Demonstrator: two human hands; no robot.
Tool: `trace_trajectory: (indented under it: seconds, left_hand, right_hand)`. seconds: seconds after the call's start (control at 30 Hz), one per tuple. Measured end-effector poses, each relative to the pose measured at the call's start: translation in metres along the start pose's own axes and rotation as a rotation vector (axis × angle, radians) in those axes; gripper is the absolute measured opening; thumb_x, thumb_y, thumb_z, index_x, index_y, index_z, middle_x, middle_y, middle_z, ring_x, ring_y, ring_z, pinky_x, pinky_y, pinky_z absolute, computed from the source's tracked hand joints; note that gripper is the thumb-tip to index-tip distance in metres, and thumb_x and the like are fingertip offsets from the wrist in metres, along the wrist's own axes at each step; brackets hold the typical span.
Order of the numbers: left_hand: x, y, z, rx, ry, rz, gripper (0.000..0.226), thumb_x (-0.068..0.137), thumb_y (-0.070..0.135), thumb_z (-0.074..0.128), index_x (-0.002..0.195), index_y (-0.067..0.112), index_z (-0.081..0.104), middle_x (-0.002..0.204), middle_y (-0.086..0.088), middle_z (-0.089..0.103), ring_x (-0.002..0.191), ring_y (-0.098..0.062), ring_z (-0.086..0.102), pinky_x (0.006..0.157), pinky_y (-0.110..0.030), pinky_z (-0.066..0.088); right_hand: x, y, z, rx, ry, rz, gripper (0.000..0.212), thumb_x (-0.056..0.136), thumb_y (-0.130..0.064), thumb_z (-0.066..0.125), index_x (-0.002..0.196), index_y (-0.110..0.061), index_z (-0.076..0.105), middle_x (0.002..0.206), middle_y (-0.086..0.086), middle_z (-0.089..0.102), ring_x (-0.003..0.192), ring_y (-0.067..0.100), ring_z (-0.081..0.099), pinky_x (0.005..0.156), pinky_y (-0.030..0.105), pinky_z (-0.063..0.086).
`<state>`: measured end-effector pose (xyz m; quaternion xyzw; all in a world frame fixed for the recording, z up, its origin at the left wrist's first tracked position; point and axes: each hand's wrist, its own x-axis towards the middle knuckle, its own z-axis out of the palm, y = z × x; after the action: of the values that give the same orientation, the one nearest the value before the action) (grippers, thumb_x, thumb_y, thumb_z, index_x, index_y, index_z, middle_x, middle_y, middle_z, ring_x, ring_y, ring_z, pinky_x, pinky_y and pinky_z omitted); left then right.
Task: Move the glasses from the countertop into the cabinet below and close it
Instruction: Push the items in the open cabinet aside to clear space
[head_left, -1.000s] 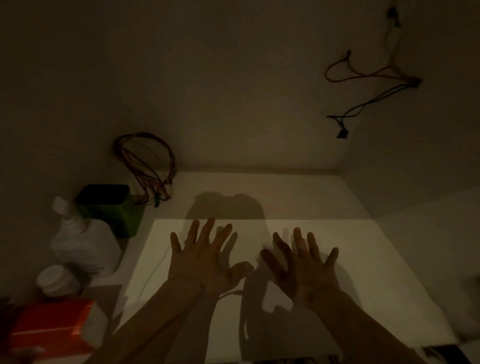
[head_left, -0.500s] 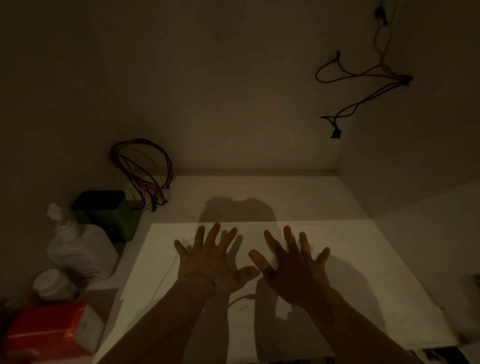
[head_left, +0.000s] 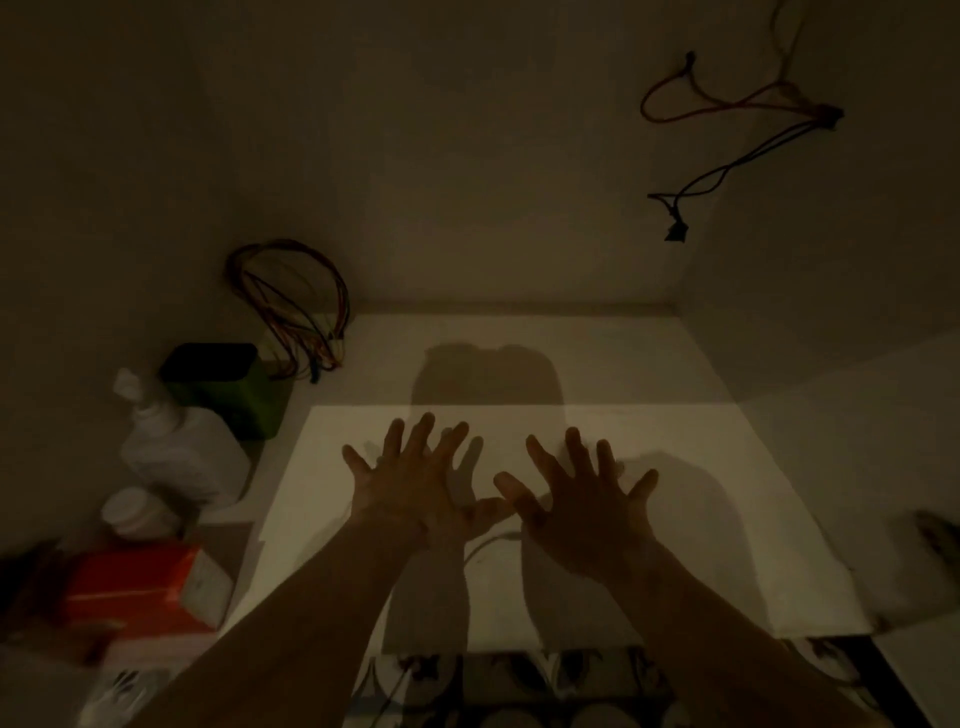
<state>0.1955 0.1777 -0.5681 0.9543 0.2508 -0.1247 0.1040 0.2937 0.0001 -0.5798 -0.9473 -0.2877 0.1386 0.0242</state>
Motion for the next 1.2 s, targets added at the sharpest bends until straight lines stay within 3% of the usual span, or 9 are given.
trace_trajectory:
  seconds: [0.2,0.3,0.4,0.53,0.67,0.7,0.77,0.87,1.2]
  left_hand:
    - [-0.068,0.012,-0.045,-0.021,-0.121,-0.005,0.115,0.059,0.100,0.034,0.154,0.050,-0.007,0.167,0.009,-0.011,0.152,-0.027,-0.010,0.109,-0.078,0.002]
    - [-0.111,0.021,-0.081,-0.028,-0.168,-0.023,0.102,0.076,0.087,0.048,0.154,0.050,-0.006,0.167,0.008,-0.010,0.152,-0.025,-0.010,0.110,-0.076,0.004]
    - [-0.158,0.039,-0.124,-0.033,-0.200,-0.016,0.102,0.075,0.089,0.045,0.153,0.051,-0.009,0.167,0.010,-0.010,0.152,-0.025,-0.011,0.112,-0.074,0.003]
    - [-0.216,0.062,-0.197,-0.020,-0.316,-0.003,0.109,0.064,0.098,0.033,0.151,0.053,-0.013,0.165,0.014,-0.018,0.151,-0.023,-0.018,0.113,-0.072,-0.002]
    - [-0.263,0.079,-0.263,-0.050,-0.331,0.012,0.103,0.069,0.092,0.036,0.152,0.053,-0.010,0.166,0.011,-0.014,0.152,-0.023,-0.013,0.113,-0.072,-0.003]
    - [-0.277,0.083,-0.278,-0.053,-0.330,0.015,0.103,0.070,0.091,0.038,0.152,0.052,-0.009,0.167,0.010,-0.012,0.152,-0.024,-0.011,0.113,-0.072,-0.003]
    - [-0.304,0.093,-0.307,-0.071,-0.320,0.007,0.102,0.071,0.089,0.040,0.153,0.051,-0.006,0.167,0.008,-0.009,0.152,-0.025,-0.008,0.114,-0.071,-0.001]
    - [-0.341,0.111,-0.345,-0.085,-0.309,-0.033,0.102,0.071,0.090,0.041,0.153,0.051,-0.004,0.167,0.008,-0.008,0.152,-0.024,-0.007,0.114,-0.070,0.002]
    - [-0.455,0.173,-0.477,-0.115,-0.250,-0.093,0.108,0.062,0.094,0.039,0.153,0.052,-0.002,0.167,0.009,-0.003,0.152,-0.027,0.002,0.115,-0.066,0.011]
  right_hand:
    - [-0.064,-0.020,-0.047,0.055,-0.080,0.003,0.091,0.071,-0.089,-0.013,0.154,-0.053,0.000,0.170,-0.002,-0.008,0.155,0.036,-0.008,0.110,0.080,-0.007]
    - [-0.104,-0.027,-0.094,0.034,-0.200,-0.014,0.079,0.082,-0.084,0.001,0.154,-0.053,-0.008,0.170,-0.002,-0.013,0.154,0.038,-0.010,0.108,0.082,-0.005]
    - [-0.147,-0.032,-0.151,0.058,-0.300,0.003,0.081,0.083,-0.086,0.013,0.154,-0.053,-0.009,0.169,-0.003,-0.016,0.154,0.036,-0.014,0.110,0.080,-0.005]
    - [-0.206,-0.045,-0.239,0.153,-0.410,0.121,0.098,0.061,-0.098,-0.008,0.151,-0.059,-0.009,0.168,-0.011,-0.018,0.154,0.027,-0.019,0.111,0.075,-0.015]
    - [-0.254,-0.048,-0.311,0.125,-0.400,0.162,0.116,0.061,-0.098,-0.015,0.154,-0.045,0.029,0.163,0.005,0.033,0.150,0.035,0.022,0.110,0.079,-0.009]
    - [-0.265,-0.050,-0.327,0.124,-0.393,0.163,0.112,0.063,-0.098,-0.013,0.155,-0.046,0.026,0.161,0.006,0.035,0.150,0.035,0.023,0.110,0.079,-0.010]
    - [-0.288,-0.052,-0.361,0.134,-0.393,0.151,0.107,0.063,-0.099,-0.012,0.156,-0.051,0.009,0.169,0.003,0.015,0.155,0.034,0.006,0.110,0.078,-0.013]
    - [-0.318,-0.053,-0.405,0.148,-0.428,0.108,0.107,0.062,-0.101,-0.010,0.155,-0.052,0.002,0.171,-0.003,-0.006,0.155,0.032,-0.011,0.107,0.078,-0.018]
    - [-0.428,-0.020,-0.546,0.120,-0.438,0.013,0.106,0.058,-0.102,-0.010,0.153,-0.056,0.005,0.170,-0.007,-0.008,0.155,0.031,-0.011,0.107,0.078,-0.012]
